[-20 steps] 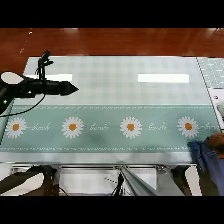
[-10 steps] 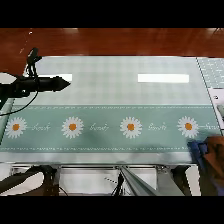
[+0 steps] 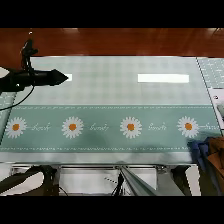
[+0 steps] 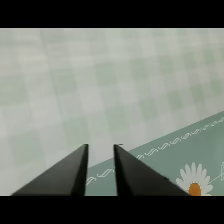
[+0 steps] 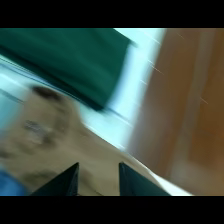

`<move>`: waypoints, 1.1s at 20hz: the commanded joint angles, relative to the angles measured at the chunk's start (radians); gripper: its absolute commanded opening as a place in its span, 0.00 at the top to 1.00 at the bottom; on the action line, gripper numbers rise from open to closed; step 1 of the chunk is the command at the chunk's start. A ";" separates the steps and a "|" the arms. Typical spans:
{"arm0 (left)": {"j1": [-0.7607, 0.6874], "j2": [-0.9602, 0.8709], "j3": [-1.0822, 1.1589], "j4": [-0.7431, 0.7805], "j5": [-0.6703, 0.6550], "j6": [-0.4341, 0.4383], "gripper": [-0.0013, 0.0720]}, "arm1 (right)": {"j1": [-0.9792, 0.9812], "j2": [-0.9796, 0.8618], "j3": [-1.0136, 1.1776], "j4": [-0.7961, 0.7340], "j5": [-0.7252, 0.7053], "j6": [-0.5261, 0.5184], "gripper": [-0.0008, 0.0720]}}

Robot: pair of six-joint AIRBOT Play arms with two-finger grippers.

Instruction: Fold the shirts.

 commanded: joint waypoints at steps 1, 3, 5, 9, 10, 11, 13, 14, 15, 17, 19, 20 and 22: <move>-0.002 0.001 0.084 -0.066 -0.105 -0.006 0.40 | 0.003 -0.022 0.000 0.646 -0.241 -0.018 0.51; -0.026 0.003 0.101 -0.072 -0.135 -0.008 0.40 | 0.049 -0.076 0.000 0.921 -0.239 -0.067 0.50; -0.087 0.010 0.101 0.055 -0.151 -0.102 0.40 | 0.148 -0.133 0.000 0.886 -0.153 -0.109 0.50; -0.303 0.047 0.101 0.517 -0.191 -0.442 0.43 | 0.409 -0.187 -0.055 0.507 -0.032 -0.133 0.38; -0.362 0.060 0.101 0.630 -0.181 -0.503 0.43 | 0.471 -0.188 -0.088 0.473 -0.037 -0.136 0.38; -0.409 0.070 0.101 0.723 -0.172 -0.549 0.43 | 0.530 -0.187 -0.124 0.462 -0.051 -0.142 0.38; -0.479 0.069 0.101 0.840 -0.170 -0.625 0.07 | 0.632 -0.188 -0.195 0.463 -0.089 -0.146 0.38; -0.497 0.067 0.101 0.875 -0.170 -0.671 0.00 | 0.677 -0.188 -0.227 0.463 -0.117 -0.144 0.28; -0.504 0.067 0.101 0.888 -0.170 -0.685 0.00 | 0.725 -0.188 -0.256 0.463 -0.154 -0.133 0.19; -0.502 0.067 0.101 0.888 -0.170 -0.698 0.00 | 0.808 -0.188 -0.283 0.461 -0.230 -0.114 0.17; -0.497 0.067 0.101 0.888 -0.158 -0.698 0.00 | 0.881 -0.188 -0.284 0.461 -0.325 -0.090 0.17; -0.497 0.067 0.101 0.888 -0.151 -0.698 0.00 | 0.909 -0.188 -0.284 0.458 -0.362 -0.076 0.17; -0.497 0.066 0.101 0.887 -0.135 -0.700 0.00 | 0.951 -0.190 -0.284 0.413 -0.419 -0.027 0.17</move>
